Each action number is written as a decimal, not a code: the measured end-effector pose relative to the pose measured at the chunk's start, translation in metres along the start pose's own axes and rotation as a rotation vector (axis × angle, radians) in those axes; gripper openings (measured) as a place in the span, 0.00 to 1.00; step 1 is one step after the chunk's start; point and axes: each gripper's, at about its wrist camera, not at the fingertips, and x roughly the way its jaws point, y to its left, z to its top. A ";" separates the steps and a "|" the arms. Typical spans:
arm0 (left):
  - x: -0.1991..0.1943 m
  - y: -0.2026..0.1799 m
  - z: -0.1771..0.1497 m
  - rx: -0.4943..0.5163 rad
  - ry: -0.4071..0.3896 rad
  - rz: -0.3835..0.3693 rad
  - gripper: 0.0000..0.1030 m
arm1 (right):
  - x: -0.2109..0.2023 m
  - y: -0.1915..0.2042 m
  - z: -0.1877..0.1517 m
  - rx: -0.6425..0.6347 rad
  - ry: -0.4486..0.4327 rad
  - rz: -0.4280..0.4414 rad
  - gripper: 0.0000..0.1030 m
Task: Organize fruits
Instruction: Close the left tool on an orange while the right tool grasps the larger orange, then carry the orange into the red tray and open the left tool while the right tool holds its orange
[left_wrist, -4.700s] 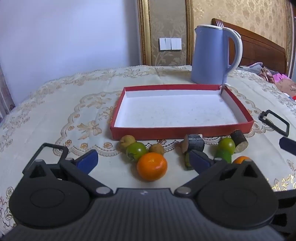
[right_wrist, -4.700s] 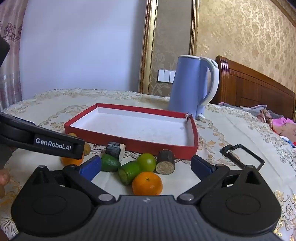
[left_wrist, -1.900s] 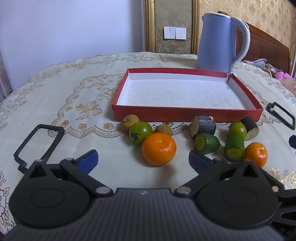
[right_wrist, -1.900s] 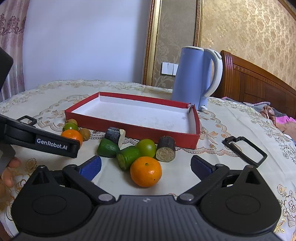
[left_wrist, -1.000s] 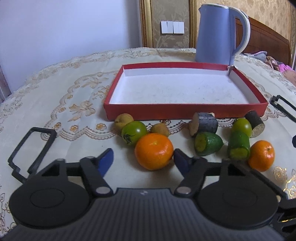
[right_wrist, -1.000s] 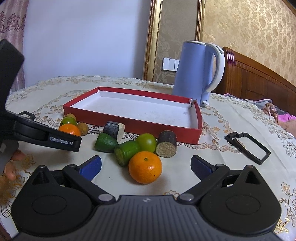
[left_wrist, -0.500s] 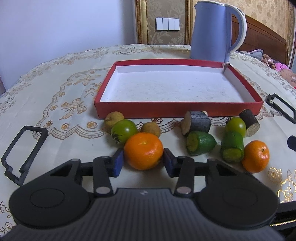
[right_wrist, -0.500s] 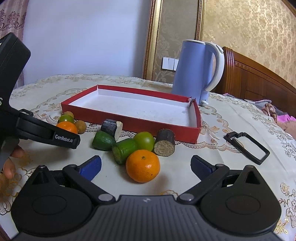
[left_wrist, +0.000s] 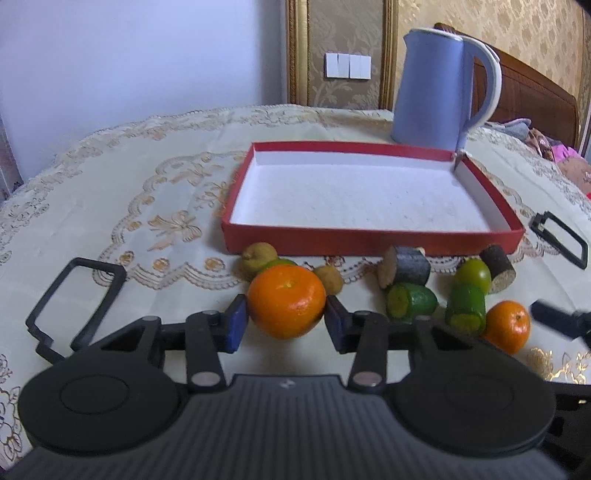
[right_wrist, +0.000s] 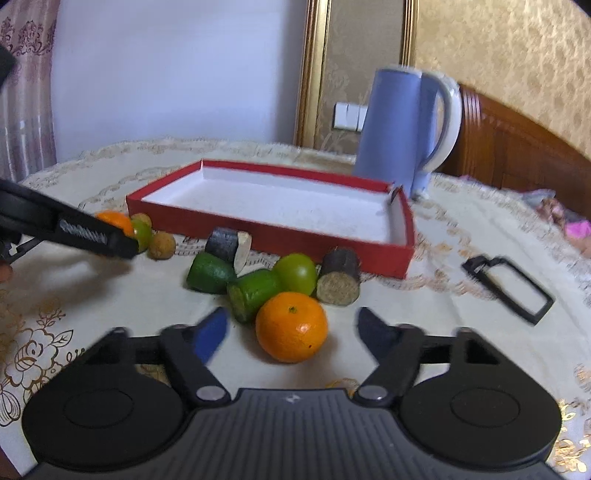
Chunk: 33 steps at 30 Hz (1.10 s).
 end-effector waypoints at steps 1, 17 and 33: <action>-0.001 0.001 0.001 0.000 -0.002 0.002 0.40 | 0.002 -0.001 -0.001 0.001 0.008 0.003 0.52; -0.006 0.002 0.021 0.021 -0.041 -0.027 0.40 | 0.000 -0.008 -0.001 0.025 0.008 0.045 0.42; 0.065 -0.034 0.089 0.119 -0.058 -0.027 0.40 | -0.011 -0.028 0.004 0.066 -0.023 0.054 0.42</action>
